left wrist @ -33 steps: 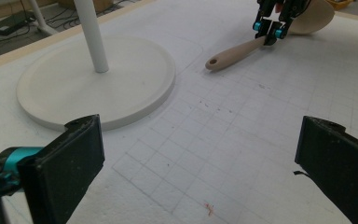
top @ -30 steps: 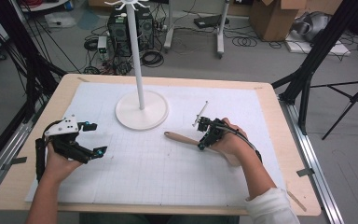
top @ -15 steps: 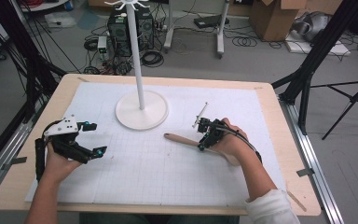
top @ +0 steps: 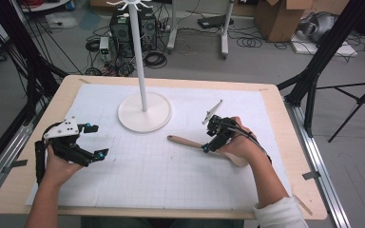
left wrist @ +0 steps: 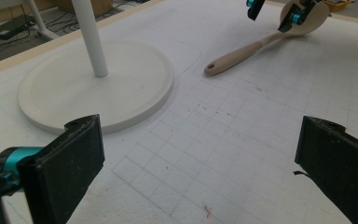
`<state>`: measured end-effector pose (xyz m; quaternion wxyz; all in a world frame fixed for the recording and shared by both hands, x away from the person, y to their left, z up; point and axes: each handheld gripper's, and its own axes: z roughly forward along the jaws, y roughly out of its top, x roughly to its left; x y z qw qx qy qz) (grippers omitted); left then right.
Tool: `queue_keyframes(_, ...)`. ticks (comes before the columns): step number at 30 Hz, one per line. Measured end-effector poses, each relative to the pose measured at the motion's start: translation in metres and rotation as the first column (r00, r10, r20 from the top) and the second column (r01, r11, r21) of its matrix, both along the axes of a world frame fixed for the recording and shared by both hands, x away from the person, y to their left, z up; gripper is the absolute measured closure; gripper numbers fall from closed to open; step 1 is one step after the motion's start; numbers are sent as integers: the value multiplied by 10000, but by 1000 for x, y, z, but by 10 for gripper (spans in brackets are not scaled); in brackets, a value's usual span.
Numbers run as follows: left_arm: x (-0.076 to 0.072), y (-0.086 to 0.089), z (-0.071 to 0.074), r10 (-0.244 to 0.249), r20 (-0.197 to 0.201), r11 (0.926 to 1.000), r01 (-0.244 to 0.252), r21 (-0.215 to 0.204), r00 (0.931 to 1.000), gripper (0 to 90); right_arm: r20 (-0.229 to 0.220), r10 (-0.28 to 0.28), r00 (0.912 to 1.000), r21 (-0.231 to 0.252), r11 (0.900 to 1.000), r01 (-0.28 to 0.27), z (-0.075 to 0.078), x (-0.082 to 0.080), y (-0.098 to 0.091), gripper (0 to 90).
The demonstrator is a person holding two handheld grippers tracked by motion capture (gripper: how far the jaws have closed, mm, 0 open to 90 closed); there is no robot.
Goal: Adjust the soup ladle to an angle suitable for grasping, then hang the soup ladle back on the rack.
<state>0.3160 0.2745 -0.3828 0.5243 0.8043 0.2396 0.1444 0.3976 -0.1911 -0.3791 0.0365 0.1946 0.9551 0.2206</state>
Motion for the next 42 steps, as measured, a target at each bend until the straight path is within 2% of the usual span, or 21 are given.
queue_keyframes(1, 0, 0, 0, 13, 5, 10000, -13, -21, 10000, 17, 265, -35, 9996, 190, 9998, 30, 4, -3, -2, 242)
queue_keyframes(5, -1, 0, 2, 20, 48, 10000, -19, -28, 10000, 17, 617, -111, 9980, 469, 9989, 82, 12, -8, -6, 184)
queue_keyframes(10, -2, -1, 3, -43, 86, 10000, 43, -31, 10000, 17, 888, -227, 9958, 897, 9959, 147, 18, -13, -11, 129)
queue_keyframes(14, -1, -1, 4, -67, 95, 10000, 67, -30, 9999, 16, 1048, -331, 9939, 1039, 9943, 222, 20, -16, -13, 106)
queue_keyframes(23, -1, 0, 3, -118, 75, 9999, 119, -81, 9999, 17, 1068, -388, 9935, 1187, 9926, 260, 21, -18, -16, 95)
queue_keyframes(28, -2, 1, 4, -70, 99, 10000, 70, -40, 9999, 17, 1046, -494, 9933, 1002, 9942, 389, 17, -15, -11, 97)
queue_keyframes(34, -1, 2, 5, -75, 113, 9999, 76, -96, 9999, 16, 1009, -591, 9931, 1254, 9910, 463, 17, -12, -9, 102)
queue_keyframes(42, -2, 2, 5, -9, 158, 10000, 10, -71, 9999, 16, 982, -628, 9932, 1004, 9935, 529, 14, -10, -9, 102)
